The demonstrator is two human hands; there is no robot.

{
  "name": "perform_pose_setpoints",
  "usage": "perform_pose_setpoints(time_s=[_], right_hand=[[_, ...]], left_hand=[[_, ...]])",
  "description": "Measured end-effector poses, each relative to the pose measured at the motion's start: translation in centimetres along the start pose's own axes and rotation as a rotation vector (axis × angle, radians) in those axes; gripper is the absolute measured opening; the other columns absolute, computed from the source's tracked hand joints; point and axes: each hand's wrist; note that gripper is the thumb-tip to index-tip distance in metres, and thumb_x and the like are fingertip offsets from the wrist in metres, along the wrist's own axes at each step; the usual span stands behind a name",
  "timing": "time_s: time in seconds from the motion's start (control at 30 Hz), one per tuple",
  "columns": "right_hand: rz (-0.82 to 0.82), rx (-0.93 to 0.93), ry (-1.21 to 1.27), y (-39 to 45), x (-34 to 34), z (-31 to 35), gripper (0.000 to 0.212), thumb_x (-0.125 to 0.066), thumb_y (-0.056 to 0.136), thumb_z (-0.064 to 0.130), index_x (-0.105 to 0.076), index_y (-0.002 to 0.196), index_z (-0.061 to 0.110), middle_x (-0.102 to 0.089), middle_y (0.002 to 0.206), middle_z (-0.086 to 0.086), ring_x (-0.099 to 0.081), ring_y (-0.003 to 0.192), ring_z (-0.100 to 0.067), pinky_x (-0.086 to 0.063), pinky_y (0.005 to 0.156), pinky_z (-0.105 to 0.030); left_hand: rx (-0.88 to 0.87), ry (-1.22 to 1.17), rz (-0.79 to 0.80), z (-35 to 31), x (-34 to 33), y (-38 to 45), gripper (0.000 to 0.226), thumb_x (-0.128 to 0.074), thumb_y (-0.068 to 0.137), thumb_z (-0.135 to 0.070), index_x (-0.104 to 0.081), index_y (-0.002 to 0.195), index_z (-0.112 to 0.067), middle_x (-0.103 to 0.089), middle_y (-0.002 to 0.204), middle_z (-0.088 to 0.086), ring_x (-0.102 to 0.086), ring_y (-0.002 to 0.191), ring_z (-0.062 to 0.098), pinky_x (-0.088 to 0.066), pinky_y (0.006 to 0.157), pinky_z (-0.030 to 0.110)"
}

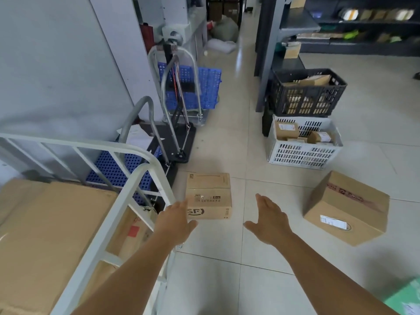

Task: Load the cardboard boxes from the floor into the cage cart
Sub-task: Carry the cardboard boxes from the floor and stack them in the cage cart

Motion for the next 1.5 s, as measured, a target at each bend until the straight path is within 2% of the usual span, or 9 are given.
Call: perform_pose_setpoints(time_s=[0.3, 0.43, 0.53, 0.7, 1.03, 1.2, 1.33, 1.43, 1.5], right_hand=[[0.107, 0.038, -0.051, 13.3, 0.4, -1.8, 0.089, -0.052, 0.095, 0.05, 0.0, 0.157, 0.015, -0.008, 0.163, -0.003, -0.011, 0.15, -0.023, -0.022, 0.116, -0.039], [0.151, 0.098, -0.094, 20.7, 1.3, -2.8, 0.086, -0.051, 0.096, 0.049, 0.0, 0.156, 0.015, -0.01, 0.163, -0.003, -0.014, 0.148, -0.023, -0.023, 0.116, -0.038], [0.183, 0.136, -0.127, 25.7, 1.5, -3.3, 0.084, -0.051, 0.096, 0.049, -0.002, 0.156, 0.015, -0.013, 0.162, -0.002, -0.017, 0.147, -0.023, -0.024, 0.114, -0.038], [0.232, 0.139, -0.152, 33.4, -0.4, -4.4, 0.085, -0.049, 0.096, 0.052, -0.001, 0.156, 0.015, -0.01, 0.163, -0.002, -0.011, 0.15, -0.024, -0.022, 0.116, -0.039], [0.336, 0.034, -0.149, 46.2, -11.6, -6.2, 0.085, -0.048, 0.096, 0.052, 0.001, 0.156, 0.016, -0.007, 0.164, -0.002, -0.01, 0.15, -0.022, -0.022, 0.117, -0.038], [0.366, -0.017, -0.062, 52.2, -20.1, -6.2, 0.087, -0.053, 0.095, 0.046, 0.0, 0.156, 0.015, -0.011, 0.162, -0.001, -0.015, 0.148, -0.022, -0.024, 0.115, -0.038], [0.353, -0.079, 0.047, 55.5, -26.1, -6.2, 0.098, -0.062, 0.09, 0.043, 0.005, 0.156, 0.015, -0.011, 0.162, -0.004, -0.019, 0.147, -0.026, -0.026, 0.114, -0.041], [0.314, -0.193, 0.216, 57.3, -29.6, -6.8, 0.113, -0.073, 0.081, 0.041, 0.008, 0.156, 0.019, -0.014, 0.161, -0.005, -0.026, 0.143, -0.032, -0.033, 0.111, -0.048], [0.308, -0.251, 0.326, 58.1, -31.3, -7.2, 0.12, -0.078, 0.075, 0.044, 0.009, 0.155, 0.026, -0.021, 0.158, -0.005, -0.034, 0.138, -0.035, -0.04, 0.106, -0.053]], left_hand=[[0.084, -0.006, 0.066, -0.2, -1.2, 11.7, 0.069, -0.05, 0.094, -0.046, -0.021, 0.15, -0.018, -0.042, 0.145, 0.002, -0.041, 0.132, 0.022, -0.034, 0.111, 0.039], [0.152, 0.021, 0.119, -1.1, -1.7, 18.7, 0.075, -0.048, 0.095, -0.049, -0.013, 0.153, -0.018, -0.032, 0.153, 0.004, -0.034, 0.138, 0.024, -0.03, 0.114, 0.041], [0.184, 0.029, 0.121, -1.4, -2.1, 23.5, 0.072, -0.047, 0.095, -0.048, -0.017, 0.152, -0.016, -0.035, 0.151, 0.004, -0.035, 0.137, 0.023, -0.031, 0.114, 0.041], [0.207, 0.071, 0.145, 0.1, -4.9, 30.0, 0.068, -0.047, 0.094, -0.05, -0.024, 0.148, -0.016, -0.038, 0.148, 0.003, -0.037, 0.136, 0.022, -0.032, 0.112, 0.041], [0.282, 0.032, 0.293, 6.9, -16.0, 42.5, 0.069, -0.049, 0.094, -0.047, -0.021, 0.15, -0.018, -0.038, 0.148, 0.004, -0.037, 0.135, 0.024, -0.03, 0.112, 0.041], [0.359, -0.137, 0.329, 11.1, -23.1, 49.2, 0.079, -0.056, 0.091, -0.047, -0.013, 0.153, -0.024, -0.038, 0.149, 0.004, -0.038, 0.135, 0.026, -0.035, 0.111, 0.043], [0.444, -0.259, 0.299, 13.2, -27.8, 53.0, 0.094, -0.064, 0.086, -0.046, -0.003, 0.154, -0.025, -0.031, 0.153, 0.004, -0.037, 0.136, 0.026, -0.036, 0.11, 0.045], [0.557, -0.424, 0.272, 14.1, -30.8, 54.8, 0.106, -0.071, 0.081, -0.044, 0.003, 0.154, -0.024, -0.024, 0.156, 0.005, -0.036, 0.138, 0.028, -0.035, 0.108, 0.044], [0.597, -0.494, 0.268, 14.7, -32.6, 55.5, 0.109, -0.076, 0.076, -0.046, -0.001, 0.152, -0.025, -0.032, 0.151, 0.006, -0.045, 0.13, 0.029, -0.042, 0.102, 0.045]])
Point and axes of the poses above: each hand's wrist, its own y-axis towards the middle knuckle, its own x-axis out of the back of the hand, z = x × y
